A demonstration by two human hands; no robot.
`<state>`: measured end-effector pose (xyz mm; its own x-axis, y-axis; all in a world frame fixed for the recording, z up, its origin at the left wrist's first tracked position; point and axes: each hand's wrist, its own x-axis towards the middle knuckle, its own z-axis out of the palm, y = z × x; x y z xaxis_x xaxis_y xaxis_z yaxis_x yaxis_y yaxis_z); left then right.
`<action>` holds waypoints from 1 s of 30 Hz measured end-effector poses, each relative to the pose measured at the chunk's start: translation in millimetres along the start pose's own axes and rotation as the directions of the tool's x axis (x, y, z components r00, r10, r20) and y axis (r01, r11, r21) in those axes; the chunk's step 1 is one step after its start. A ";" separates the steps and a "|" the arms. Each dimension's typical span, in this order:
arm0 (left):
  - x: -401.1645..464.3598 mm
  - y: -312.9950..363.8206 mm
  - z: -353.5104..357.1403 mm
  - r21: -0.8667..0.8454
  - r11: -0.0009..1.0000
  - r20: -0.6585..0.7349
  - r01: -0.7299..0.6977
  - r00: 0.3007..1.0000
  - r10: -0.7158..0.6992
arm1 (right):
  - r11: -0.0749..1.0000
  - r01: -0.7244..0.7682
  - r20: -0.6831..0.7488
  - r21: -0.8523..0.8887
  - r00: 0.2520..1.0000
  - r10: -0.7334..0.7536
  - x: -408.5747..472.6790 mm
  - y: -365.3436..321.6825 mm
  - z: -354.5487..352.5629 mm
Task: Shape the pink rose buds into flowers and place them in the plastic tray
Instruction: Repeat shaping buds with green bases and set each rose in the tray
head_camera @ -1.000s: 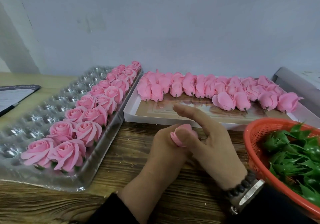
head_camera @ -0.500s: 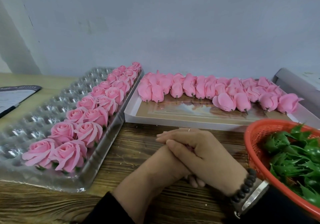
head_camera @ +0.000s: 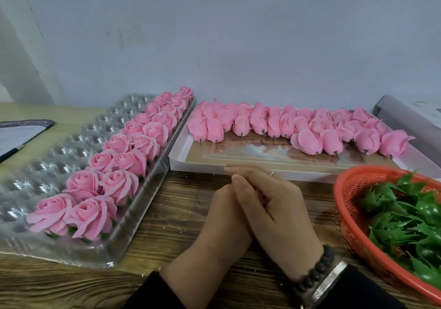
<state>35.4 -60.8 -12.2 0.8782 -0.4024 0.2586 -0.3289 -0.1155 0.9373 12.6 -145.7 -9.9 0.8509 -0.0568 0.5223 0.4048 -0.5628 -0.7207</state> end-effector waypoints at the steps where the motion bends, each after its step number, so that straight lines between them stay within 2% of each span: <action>1: 0.0 3.4 1.0 -0.062 0.998 0.027 -0.007 1.000 0.009 | 1.000 -0.002 -0.004 -0.017 1.000 0.002 0.0 0.3 1.2; 4: 2.2 1.5 3.2 -0.082 0.996 0.029 -0.028 0.999 0.031 | 0.999 -0.003 0.045 -0.037 0.999 0.005 3.5 3.6 -0.6; 8: 3.0 -2.1 -3.0 0.156 0.984 0.145 -0.081 0.988 0.059 | 1.000 -0.001 0.225 0.020 0.974 -0.003 9.5 4.5 -7.3; 11: -2.8 -1.3 -11.7 0.092 0.992 0.167 0.084 0.981 -0.098 | 1.000 0.030 0.307 -0.001 0.951 -0.028 9.8 4.6 -10.7; 13: -3.4 -0.6 -9.5 0.139 0.987 0.182 0.084 0.977 -0.109 | 0.999 0.027 0.342 0.026 0.939 -0.034 7.2 5.4 -11.4; 15: -2.8 0.4 -7.0 0.122 0.991 0.217 0.064 0.972 -0.089 | 0.985 -0.051 0.330 0.166 0.944 -0.007 3.9 6.5 -11.6; 16: -1.6 2.9 -6.9 0.093 0.992 0.227 0.084 0.968 -0.103 | 0.950 -0.136 0.298 0.282 0.953 0.048 3.3 5.9 -12.2; 17: -0.4 4.6 -8.4 0.044 0.993 0.242 0.113 0.963 -0.120 | 0.896 -0.210 0.248 0.392 0.962 0.117 3.6 6.4 -12.6; 19: 0.2 5.2 -10.4 0.005 0.991 0.214 0.133 0.968 -0.131 | 0.847 -0.219 0.098 0.485 0.976 0.196 6.2 10.7 -13.1; 21: 0.5 4.8 -11.6 -0.004 0.994 0.176 0.108 0.979 -0.105 | 0.880 -0.167 -0.006 0.444 0.982 0.190 7.6 14.7 -12.2; 23: 1.0 4.1 -11.2 0.014 0.997 0.121 0.074 0.990 -0.076 | 0.921 -0.108 -0.030 0.375 0.991 0.129 6.3 14.1 -9.7; 27: -0.2 3.4 -5.7 0.151 0.988 0.092 -0.021 0.996 0.007 | 0.995 -0.008 0.032 0.103 0.999 0.005 1.0 9.8 -1.3; 30: 1.9 3.8 -1.8 0.075 0.997 0.067 0.005 0.998 -0.010 | 0.999 0.022 0.076 -0.031 0.997 -0.019 1.0 8.1 -0.5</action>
<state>36.5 -60.4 -7.8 0.8562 -0.4613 0.2326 -0.3495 -0.1856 0.9184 16.6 -150.7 -15.0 0.8660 0.0173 0.4998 0.4128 -0.5889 -0.6948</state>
